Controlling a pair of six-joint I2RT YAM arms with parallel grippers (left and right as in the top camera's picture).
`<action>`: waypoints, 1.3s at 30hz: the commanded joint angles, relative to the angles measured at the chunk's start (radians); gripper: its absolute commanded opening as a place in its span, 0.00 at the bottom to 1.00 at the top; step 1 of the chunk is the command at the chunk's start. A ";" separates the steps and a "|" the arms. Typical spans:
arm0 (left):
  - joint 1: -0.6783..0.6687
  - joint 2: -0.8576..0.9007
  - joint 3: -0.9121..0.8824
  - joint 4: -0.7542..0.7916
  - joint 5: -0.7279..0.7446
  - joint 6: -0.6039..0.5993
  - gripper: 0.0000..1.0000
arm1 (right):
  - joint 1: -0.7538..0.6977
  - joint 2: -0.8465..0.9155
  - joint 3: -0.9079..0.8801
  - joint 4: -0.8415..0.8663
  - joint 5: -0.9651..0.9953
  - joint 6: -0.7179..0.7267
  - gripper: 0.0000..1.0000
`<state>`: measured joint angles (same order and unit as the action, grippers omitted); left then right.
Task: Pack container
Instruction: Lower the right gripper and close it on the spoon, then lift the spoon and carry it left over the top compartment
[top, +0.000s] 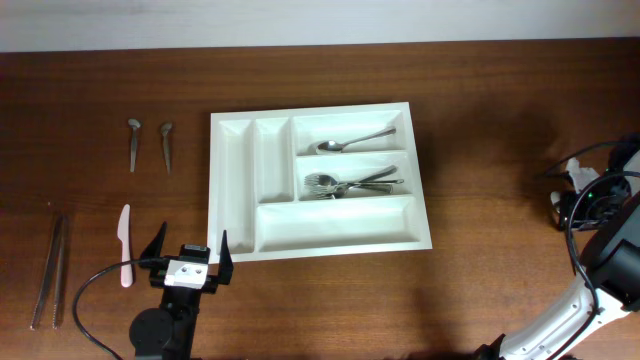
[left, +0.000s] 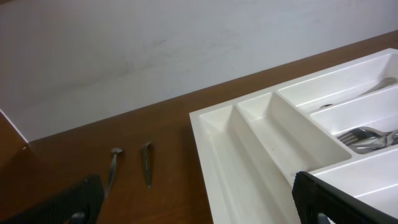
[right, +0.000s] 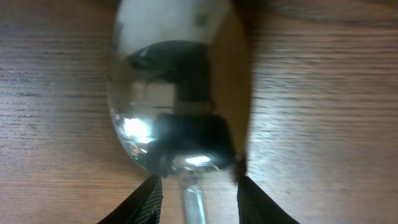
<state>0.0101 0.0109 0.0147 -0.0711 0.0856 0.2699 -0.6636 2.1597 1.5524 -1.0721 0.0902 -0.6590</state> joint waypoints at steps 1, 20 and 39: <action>0.006 -0.006 -0.006 -0.003 -0.003 0.008 0.99 | 0.026 0.009 -0.028 0.008 0.012 -0.018 0.40; 0.006 -0.006 -0.006 -0.003 -0.003 0.008 0.99 | 0.053 0.008 -0.030 0.036 0.011 0.026 0.04; 0.006 -0.006 -0.006 -0.003 -0.003 0.008 0.99 | 0.554 0.006 0.769 -0.076 -0.215 -0.023 0.04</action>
<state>0.0101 0.0109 0.0147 -0.0711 0.0860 0.2699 -0.2123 2.1796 2.2459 -1.1389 -0.0662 -0.6411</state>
